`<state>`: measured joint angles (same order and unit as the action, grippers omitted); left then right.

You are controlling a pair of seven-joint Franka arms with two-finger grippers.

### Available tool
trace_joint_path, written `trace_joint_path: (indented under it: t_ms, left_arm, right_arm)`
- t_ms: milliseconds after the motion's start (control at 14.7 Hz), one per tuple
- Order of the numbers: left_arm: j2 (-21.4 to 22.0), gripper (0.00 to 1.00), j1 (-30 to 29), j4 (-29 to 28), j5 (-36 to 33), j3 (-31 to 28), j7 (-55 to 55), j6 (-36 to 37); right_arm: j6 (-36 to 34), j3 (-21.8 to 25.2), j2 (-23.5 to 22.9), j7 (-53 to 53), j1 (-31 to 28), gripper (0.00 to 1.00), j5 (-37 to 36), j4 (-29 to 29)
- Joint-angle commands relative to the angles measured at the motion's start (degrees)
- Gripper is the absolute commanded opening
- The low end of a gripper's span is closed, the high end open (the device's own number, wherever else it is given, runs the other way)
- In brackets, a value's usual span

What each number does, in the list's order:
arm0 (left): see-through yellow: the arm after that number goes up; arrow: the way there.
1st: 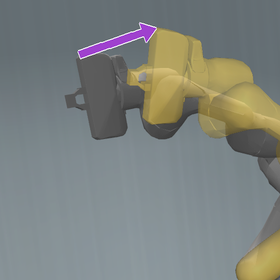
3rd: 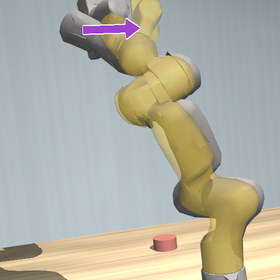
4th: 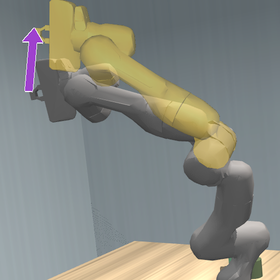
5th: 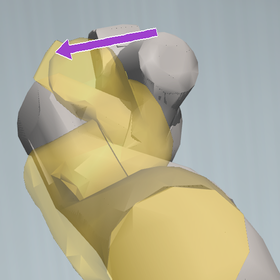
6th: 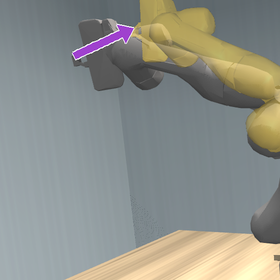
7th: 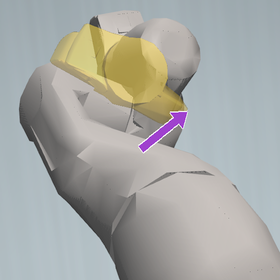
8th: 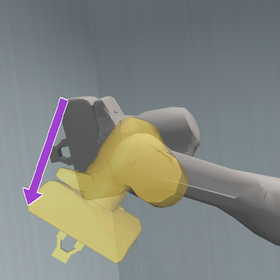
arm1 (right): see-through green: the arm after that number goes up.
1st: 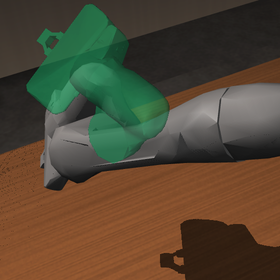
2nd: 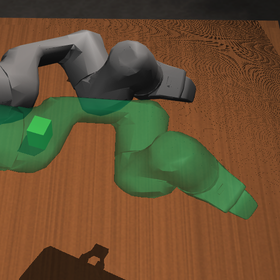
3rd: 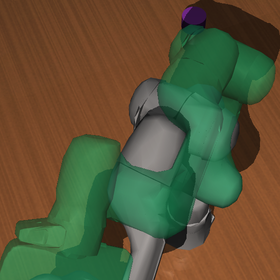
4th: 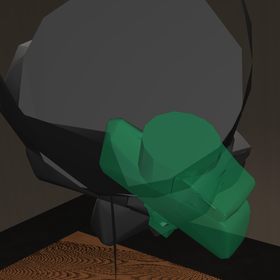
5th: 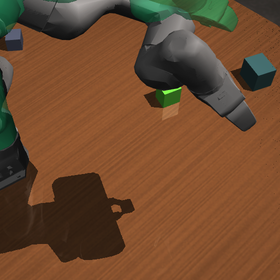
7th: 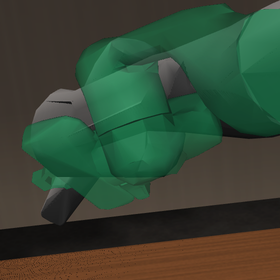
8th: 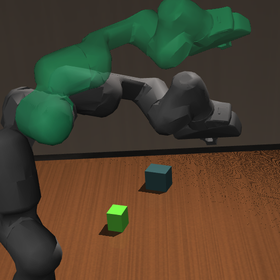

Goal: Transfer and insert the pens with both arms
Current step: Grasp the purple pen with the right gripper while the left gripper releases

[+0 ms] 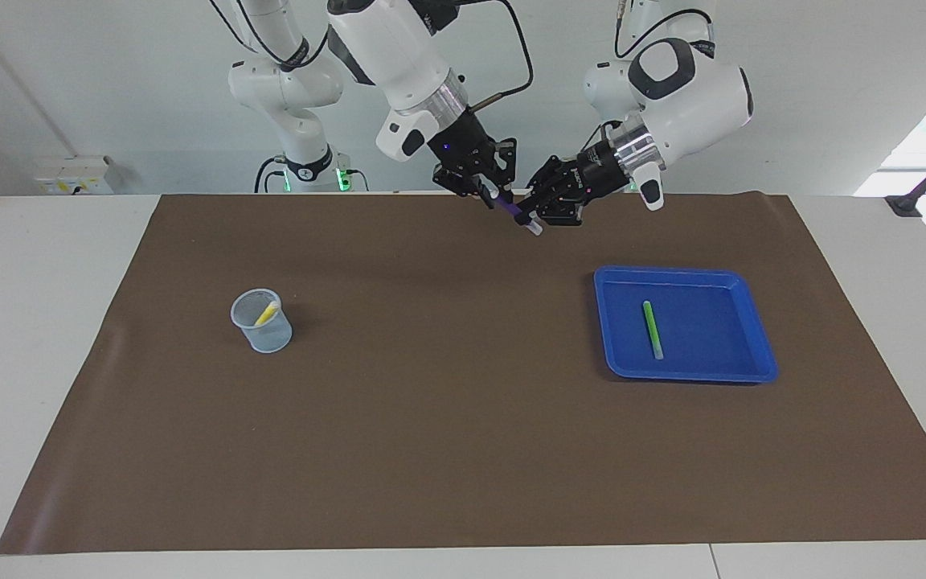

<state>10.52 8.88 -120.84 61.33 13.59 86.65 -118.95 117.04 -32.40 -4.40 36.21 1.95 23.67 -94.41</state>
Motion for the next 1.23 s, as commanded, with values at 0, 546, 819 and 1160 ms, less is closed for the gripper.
trace_joint_path:
  t_ms: [0, 546, 819, 1160]
  left_arm:
    - [2.31, 0.0, 0.61, -2.3, 0.98, -0.67, 0.45, -1.28]
    - [3.37, 1.0, 0.44, -2.39, 1.51, -0.75, -0.25, -0.67]
    - [3.37, 1.0, -0.61, -2.56, -0.59, -1.02, -3.66, -0.49]
    - [3.28, 1.0, -3.69, -2.65, -14.55, -0.93, -18.14, 1.17]
  right_arm:
    - [0.12, -0.3, 0.01, -0.44, -0.81, 0.0, -0.9, -0.34]
    - [-0.41, 0.93, 0.53, -0.7, -1.42, 0.0, -3.88, -0.51]
    - [-1.03, 3.91, 2.89, -7.96, -1.51, 0.0, -12.22, -5.15]
    - [-1.64, 11.73, 9.75, -25.03, -1.51, 0.0, -18.9, -17.29]
